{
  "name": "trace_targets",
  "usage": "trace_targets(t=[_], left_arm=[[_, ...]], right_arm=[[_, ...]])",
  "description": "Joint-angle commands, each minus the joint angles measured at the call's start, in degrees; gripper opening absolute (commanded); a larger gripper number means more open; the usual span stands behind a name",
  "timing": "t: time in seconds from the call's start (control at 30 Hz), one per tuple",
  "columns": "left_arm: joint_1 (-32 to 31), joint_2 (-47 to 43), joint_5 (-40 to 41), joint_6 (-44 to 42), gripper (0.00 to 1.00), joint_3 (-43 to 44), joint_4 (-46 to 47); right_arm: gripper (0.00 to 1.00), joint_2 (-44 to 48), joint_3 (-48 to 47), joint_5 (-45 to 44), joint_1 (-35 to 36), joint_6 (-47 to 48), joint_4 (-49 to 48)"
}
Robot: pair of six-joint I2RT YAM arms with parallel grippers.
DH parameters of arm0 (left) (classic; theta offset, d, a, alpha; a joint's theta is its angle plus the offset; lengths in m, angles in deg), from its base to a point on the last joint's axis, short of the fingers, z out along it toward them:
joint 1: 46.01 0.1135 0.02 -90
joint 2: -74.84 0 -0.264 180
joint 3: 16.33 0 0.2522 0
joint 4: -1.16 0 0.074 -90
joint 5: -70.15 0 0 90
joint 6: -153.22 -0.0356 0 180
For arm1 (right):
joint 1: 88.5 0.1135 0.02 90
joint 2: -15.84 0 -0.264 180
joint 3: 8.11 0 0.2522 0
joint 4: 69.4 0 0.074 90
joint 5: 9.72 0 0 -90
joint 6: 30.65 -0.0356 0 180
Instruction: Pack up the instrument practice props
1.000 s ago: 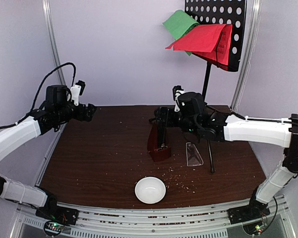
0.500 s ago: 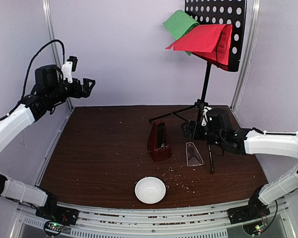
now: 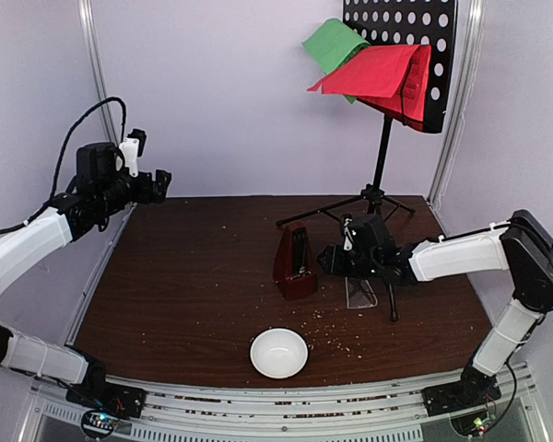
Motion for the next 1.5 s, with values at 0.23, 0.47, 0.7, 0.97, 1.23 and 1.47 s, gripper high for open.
trace_targets(t=[0.23, 0.47, 0.7, 0.97, 1.23, 1.47], left_arm=[[0.42, -1.06, 1.25, -1.02, 0.98, -0.60, 3.33], [0.38, -0.66, 1.42, -1.04, 0.98, -0.77, 3.43], [0.38, -0.33, 1.51, -1.04, 0.98, -0.87, 3.49], [0.38, -0.20, 1.47, -0.97, 0.98, -1.04, 3.58], [0.39, -1.18, -0.12, -1.67, 0.98, -1.81, 4.62], [0.42, -0.05, -9.96, 3.90, 0.98, 2.58, 4.04]], right_arm=[[0.35, -6.14, -4.19, 7.10, -0.08, 1.43, -3.13], [0.33, -7.39, -3.03, 12.40, 0.00, 1.50, -6.35], [0.31, -8.89, -2.99, 16.58, 2.58, 1.98, -9.03], [0.32, -9.28, -2.94, 16.51, 5.76, 2.13, -11.33], [0.54, 0.51, 2.60, 9.28, 5.77, 5.97, -12.96], [0.91, 11.12, 6.36, 7.56, 5.47, 12.61, -15.11]])
